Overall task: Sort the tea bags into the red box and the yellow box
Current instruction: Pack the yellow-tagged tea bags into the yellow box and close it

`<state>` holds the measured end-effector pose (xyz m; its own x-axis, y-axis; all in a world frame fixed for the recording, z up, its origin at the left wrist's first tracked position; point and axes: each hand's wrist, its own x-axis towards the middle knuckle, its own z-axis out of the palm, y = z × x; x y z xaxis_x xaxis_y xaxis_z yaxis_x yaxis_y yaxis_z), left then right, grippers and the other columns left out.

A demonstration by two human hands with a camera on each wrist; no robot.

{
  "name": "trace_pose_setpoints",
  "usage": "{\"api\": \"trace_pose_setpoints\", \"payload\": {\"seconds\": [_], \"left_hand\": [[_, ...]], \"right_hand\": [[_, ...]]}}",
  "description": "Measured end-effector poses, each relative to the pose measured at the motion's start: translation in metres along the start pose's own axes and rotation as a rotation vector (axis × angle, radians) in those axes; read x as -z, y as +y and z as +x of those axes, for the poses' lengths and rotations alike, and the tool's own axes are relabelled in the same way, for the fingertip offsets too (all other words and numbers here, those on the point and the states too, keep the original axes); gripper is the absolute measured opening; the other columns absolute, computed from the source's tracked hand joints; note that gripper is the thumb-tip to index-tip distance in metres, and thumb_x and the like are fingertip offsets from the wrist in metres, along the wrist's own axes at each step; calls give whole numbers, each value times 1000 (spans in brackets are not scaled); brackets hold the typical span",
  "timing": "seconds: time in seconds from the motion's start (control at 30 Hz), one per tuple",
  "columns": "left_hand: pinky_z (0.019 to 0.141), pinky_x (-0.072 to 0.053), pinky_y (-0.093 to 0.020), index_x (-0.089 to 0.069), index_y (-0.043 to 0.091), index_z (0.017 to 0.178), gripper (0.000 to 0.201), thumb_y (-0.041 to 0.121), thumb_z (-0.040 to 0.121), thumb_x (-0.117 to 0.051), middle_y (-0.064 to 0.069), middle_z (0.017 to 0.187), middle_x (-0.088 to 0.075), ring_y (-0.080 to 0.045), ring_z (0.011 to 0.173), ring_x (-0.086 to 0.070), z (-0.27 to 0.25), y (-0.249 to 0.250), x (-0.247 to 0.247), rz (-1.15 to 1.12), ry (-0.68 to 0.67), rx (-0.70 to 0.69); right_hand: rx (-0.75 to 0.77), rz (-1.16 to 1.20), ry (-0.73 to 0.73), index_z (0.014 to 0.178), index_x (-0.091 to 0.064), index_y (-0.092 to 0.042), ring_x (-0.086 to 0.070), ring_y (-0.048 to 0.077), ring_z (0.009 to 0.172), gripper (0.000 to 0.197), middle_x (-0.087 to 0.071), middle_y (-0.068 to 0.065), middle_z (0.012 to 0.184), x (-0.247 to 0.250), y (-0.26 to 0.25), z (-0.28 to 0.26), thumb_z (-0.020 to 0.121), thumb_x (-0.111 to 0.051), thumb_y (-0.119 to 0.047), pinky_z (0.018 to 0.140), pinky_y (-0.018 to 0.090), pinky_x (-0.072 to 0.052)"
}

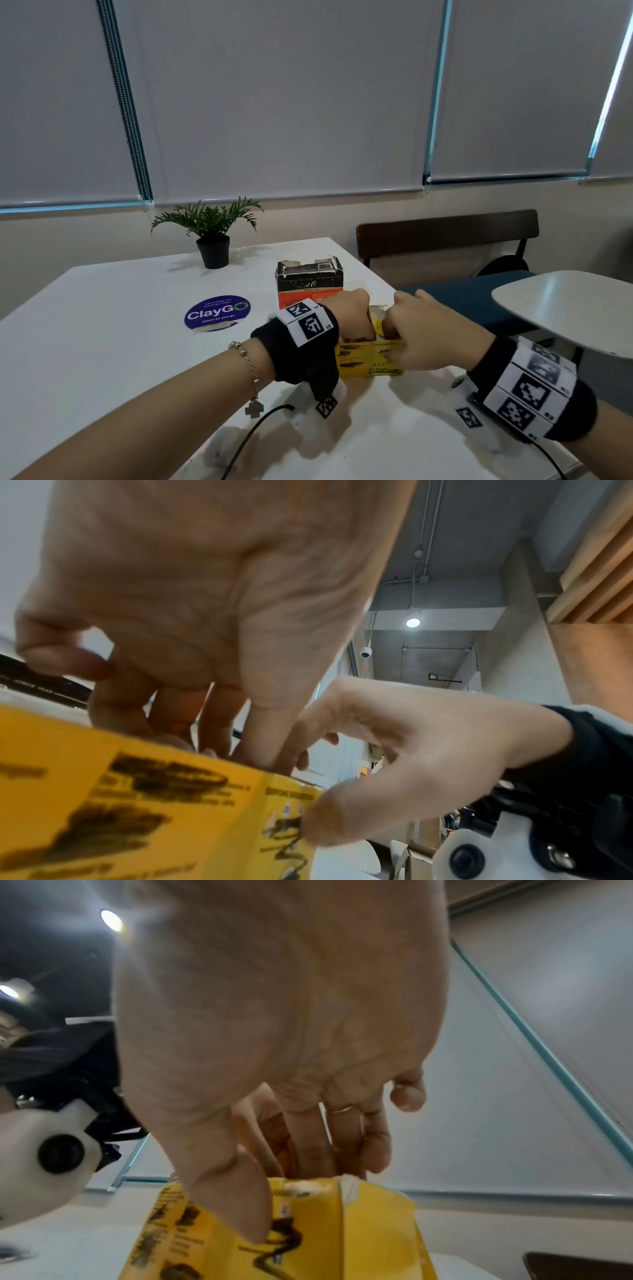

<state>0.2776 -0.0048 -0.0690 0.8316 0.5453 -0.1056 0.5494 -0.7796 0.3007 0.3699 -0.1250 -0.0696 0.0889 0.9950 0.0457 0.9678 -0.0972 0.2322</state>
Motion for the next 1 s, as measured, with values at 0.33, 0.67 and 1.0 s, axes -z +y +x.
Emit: {"api": "trace_pose_setpoints", "payload": {"seconds": [0.33,0.67,1.0], "left_hand": [[73,-48,-27,-65,10,117,34,28,89,-65,-10,108,-68,-24,98,-64,2,4,0,38,-20,-23],[68,-41,-24,-68,15,115,28,30,93,-60,-7,111,-67,-23,101,-62,-5,0,0,33,-27,-55],[60,-42,-20,-69,20,116,29,35,96,-54,-2,106,-69,-12,79,-58,-27,-9,25,-69,-42,-95]], "right_hand": [[19,132,-186,96,-72,-19,-40,19,99,33,-45,-4,84,-7,14,8,92,-55,-47,89,35,-29],[36,265,-226,95,-72,-13,-43,14,58,30,-52,0,69,-9,20,13,92,-58,-39,57,27,-35],[66,259,-178,98,-72,-19,-53,10,61,24,-62,-5,77,-8,17,16,88,-63,-39,60,25,-43]]}}
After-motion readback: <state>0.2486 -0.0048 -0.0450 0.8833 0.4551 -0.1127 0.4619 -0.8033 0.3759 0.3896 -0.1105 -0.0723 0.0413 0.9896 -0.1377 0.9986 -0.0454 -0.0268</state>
